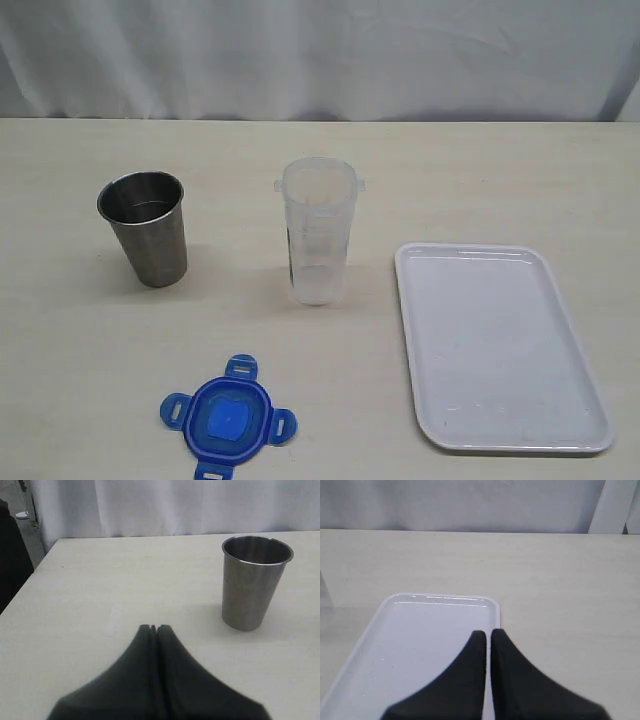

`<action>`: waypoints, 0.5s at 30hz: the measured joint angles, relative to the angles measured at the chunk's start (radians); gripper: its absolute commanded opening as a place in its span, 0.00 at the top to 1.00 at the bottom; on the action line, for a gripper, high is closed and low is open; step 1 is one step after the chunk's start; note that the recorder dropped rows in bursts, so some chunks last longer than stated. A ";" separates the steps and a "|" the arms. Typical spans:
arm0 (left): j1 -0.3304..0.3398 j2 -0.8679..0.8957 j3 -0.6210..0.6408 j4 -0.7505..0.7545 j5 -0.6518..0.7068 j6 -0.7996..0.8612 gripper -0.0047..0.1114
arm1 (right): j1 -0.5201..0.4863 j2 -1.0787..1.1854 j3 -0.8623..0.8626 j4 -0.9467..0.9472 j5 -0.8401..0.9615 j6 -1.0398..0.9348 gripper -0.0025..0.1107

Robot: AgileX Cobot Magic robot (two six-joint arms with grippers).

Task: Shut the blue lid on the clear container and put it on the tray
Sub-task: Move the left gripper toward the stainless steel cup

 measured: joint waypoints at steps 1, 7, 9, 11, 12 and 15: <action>0.000 0.000 0.000 0.000 0.000 0.000 0.96 | 0.000 0.000 0.000 0.000 0.000 0.000 0.94; 0.000 0.000 0.000 0.092 -0.031 0.023 0.96 | 0.000 0.000 0.000 0.000 0.000 0.000 0.94; 0.000 0.000 0.000 0.103 -0.123 0.024 0.96 | 0.000 0.000 0.000 0.000 0.000 0.000 0.94; 0.000 0.000 0.000 0.059 -0.250 0.024 0.96 | 0.000 0.000 0.000 0.000 0.000 0.000 0.94; 0.000 0.000 0.000 0.038 -0.301 0.024 0.96 | 0.000 0.000 0.000 0.000 0.000 0.000 0.94; 0.000 0.000 0.000 0.008 -0.460 0.020 0.96 | 0.000 0.000 0.000 0.000 0.000 0.000 0.94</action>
